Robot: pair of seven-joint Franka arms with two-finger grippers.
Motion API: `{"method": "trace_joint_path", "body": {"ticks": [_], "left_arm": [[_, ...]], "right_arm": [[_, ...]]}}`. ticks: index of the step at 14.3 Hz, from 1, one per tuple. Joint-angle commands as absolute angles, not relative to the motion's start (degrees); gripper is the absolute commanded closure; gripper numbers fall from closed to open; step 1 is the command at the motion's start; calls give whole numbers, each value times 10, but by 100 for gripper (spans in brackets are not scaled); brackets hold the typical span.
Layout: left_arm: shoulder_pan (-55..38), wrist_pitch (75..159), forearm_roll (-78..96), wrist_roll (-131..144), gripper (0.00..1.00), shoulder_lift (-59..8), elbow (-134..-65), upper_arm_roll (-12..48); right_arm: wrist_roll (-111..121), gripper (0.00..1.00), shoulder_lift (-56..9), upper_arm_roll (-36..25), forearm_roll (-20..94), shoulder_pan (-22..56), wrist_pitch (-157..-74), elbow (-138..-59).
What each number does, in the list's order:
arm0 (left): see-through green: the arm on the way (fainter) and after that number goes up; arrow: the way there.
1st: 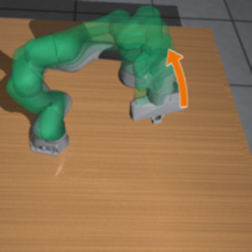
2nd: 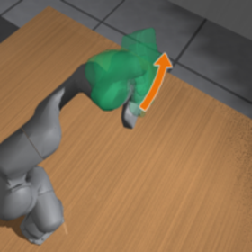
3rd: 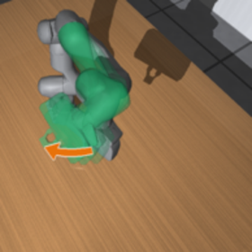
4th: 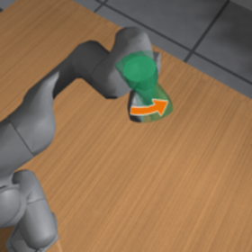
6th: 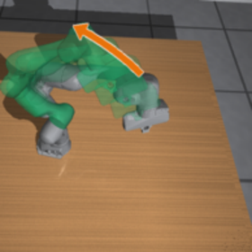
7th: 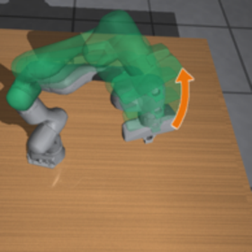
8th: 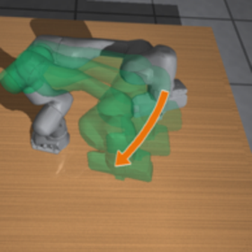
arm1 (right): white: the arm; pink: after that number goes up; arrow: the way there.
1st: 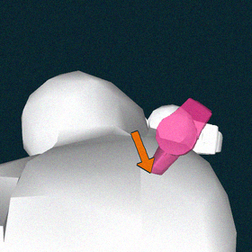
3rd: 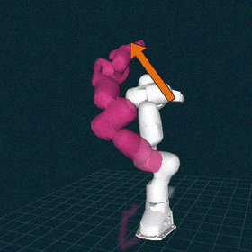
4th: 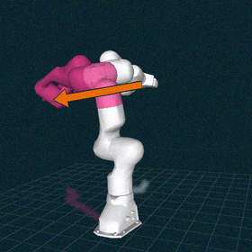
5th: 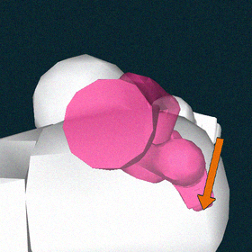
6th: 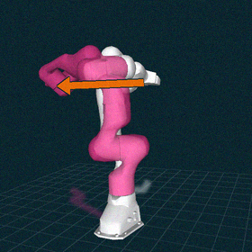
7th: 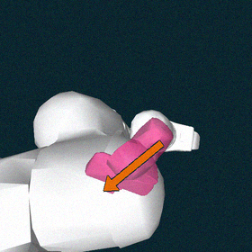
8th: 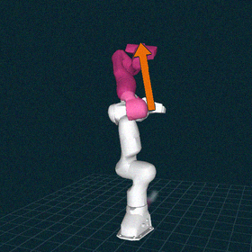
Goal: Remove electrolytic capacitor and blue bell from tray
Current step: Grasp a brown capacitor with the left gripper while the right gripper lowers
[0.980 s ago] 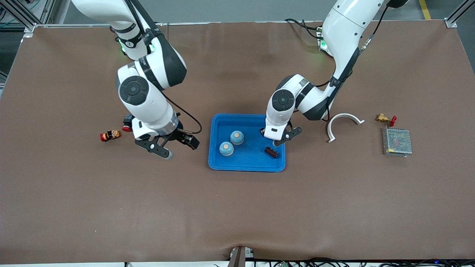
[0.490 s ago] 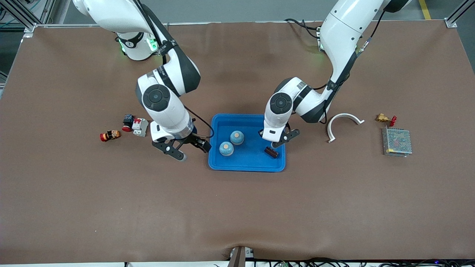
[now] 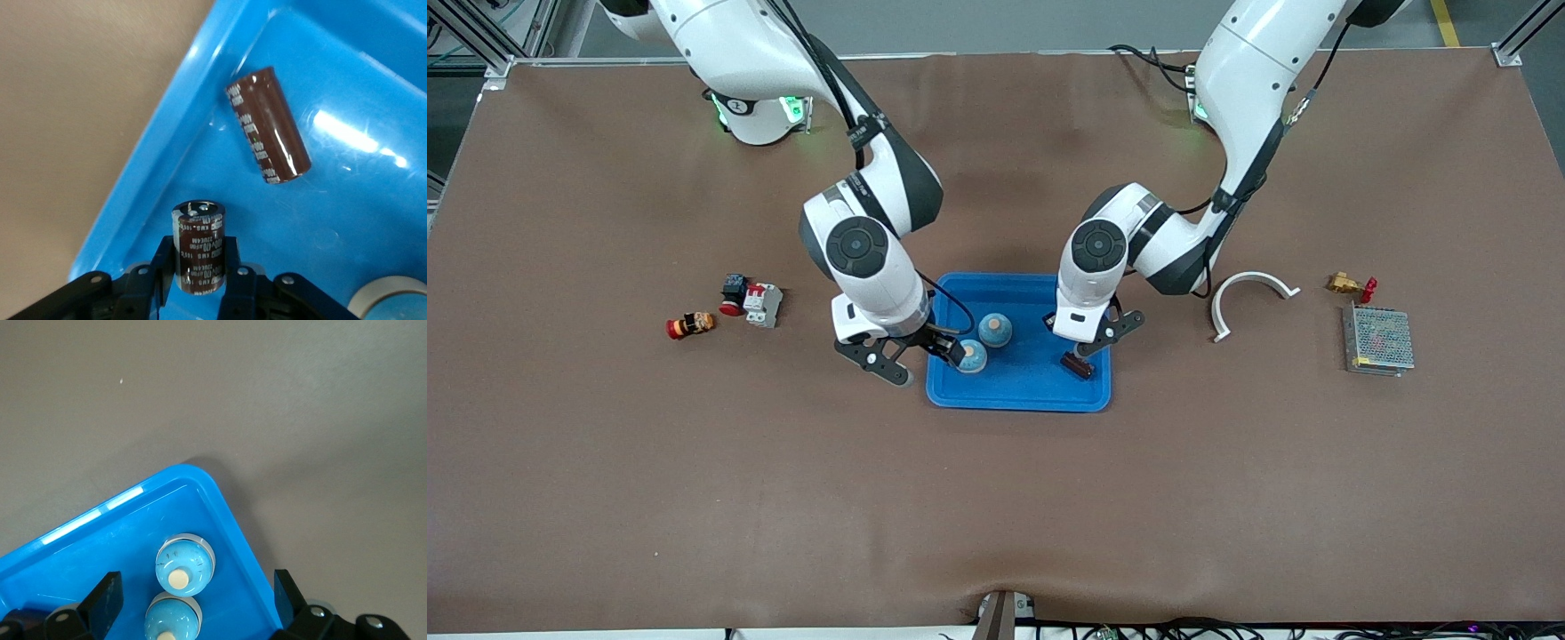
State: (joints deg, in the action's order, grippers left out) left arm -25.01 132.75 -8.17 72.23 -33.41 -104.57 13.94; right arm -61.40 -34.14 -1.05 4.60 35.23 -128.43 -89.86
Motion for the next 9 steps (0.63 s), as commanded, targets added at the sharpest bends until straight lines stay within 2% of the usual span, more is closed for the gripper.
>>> {"method": "trace_joint_path", "body": {"ticks": [1, 6, 9], "left_arm": [[-240, 1268, -97, 729, 100, -277, -1044, 138], [-189, 1262, -98, 673, 100, -235, -1045, 136], [-148, 1219, -98, 595, 100, -215, -1045, 137]], "right_arm": [[-623, 0, -373, -15, 52, 360, -1281, -863], [-623, 0, -389, -15, 52, 364, -1309, -863], [-636, 0, -402, -16, 50, 374, -1330, -861]]}}
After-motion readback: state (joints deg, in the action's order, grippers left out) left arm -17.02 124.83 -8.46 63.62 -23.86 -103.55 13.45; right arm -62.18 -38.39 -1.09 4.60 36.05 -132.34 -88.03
